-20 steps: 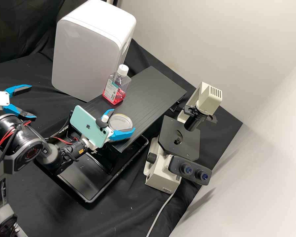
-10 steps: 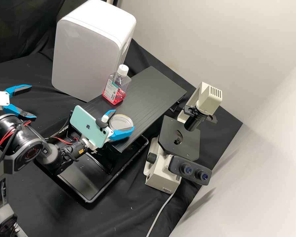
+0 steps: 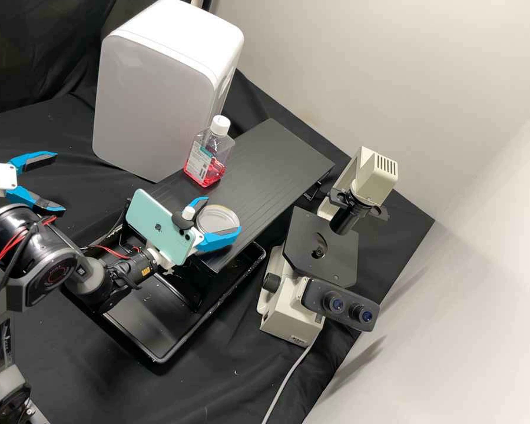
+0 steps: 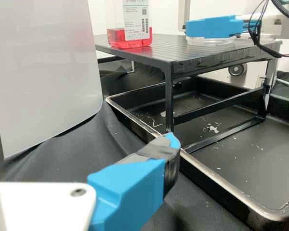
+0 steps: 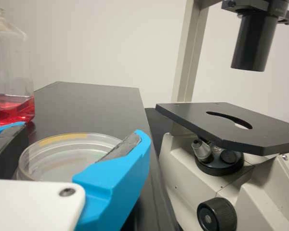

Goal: Remove the lid from the petri dish

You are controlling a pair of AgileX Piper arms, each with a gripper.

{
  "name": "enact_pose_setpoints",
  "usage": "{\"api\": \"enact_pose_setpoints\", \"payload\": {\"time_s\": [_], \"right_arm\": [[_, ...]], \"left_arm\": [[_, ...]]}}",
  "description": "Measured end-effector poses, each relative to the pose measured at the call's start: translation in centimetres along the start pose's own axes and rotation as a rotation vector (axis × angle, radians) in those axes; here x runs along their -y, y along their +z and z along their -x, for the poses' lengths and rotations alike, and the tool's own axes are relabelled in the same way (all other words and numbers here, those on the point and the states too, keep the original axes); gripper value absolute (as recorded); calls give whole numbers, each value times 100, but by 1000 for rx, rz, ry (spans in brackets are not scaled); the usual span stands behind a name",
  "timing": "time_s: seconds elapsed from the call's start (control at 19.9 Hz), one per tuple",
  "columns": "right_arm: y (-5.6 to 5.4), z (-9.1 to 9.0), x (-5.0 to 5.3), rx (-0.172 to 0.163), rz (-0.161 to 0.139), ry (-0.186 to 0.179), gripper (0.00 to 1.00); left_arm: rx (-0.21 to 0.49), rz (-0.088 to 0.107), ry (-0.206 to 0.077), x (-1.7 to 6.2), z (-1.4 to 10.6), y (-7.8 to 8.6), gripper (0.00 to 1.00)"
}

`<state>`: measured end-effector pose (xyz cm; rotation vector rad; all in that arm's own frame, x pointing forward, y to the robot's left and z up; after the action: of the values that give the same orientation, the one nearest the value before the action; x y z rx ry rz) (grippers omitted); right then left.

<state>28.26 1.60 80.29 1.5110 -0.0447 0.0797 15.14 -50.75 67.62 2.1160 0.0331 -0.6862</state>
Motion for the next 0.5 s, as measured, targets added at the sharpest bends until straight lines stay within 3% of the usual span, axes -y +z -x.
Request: {"api": "enact_pose_setpoints", "payload": {"time_s": [0.15, 0.5], "right_arm": [[2, 11, -40, 7, 0, 6, 0], [-89, 86, -149, -24, -10, 41, 0]], "left_arm": [[0, 0, 0, 0, 0, 0, 100], [0, 0, 0, 0, 0, 0, 100]]}}
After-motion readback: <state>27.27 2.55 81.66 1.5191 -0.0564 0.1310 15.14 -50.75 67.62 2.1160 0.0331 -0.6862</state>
